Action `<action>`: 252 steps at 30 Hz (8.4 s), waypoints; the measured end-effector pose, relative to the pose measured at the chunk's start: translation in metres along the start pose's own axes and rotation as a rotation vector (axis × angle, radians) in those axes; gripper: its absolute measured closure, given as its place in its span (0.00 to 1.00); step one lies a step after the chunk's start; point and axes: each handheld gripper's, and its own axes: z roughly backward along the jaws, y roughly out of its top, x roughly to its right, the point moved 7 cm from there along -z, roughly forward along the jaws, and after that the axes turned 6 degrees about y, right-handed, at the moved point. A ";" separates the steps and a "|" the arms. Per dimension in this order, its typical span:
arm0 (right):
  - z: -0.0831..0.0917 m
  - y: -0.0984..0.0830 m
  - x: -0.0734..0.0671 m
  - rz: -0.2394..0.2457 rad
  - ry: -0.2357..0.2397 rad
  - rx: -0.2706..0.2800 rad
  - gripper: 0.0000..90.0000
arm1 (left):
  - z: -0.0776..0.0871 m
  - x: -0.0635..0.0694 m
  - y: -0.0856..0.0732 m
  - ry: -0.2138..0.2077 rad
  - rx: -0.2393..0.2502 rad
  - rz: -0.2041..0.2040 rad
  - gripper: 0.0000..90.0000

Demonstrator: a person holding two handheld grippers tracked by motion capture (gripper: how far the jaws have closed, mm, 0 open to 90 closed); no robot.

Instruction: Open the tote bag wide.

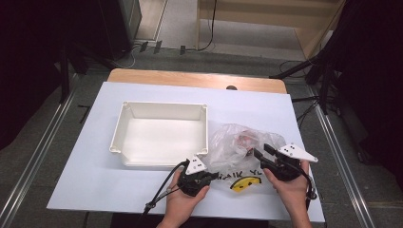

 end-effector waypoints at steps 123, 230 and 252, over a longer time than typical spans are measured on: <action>0.008 0.019 -0.026 -0.076 -0.007 0.126 0.64 | -0.017 0.009 0.010 0.153 0.029 -0.088 0.98; -0.045 0.006 -0.064 0.003 0.066 0.013 1.00 | -0.011 0.007 0.011 0.157 0.081 -0.056 0.99; -0.074 -0.029 -0.049 -0.060 0.012 -0.200 1.00 | -0.010 0.006 0.011 0.154 0.077 -0.051 0.98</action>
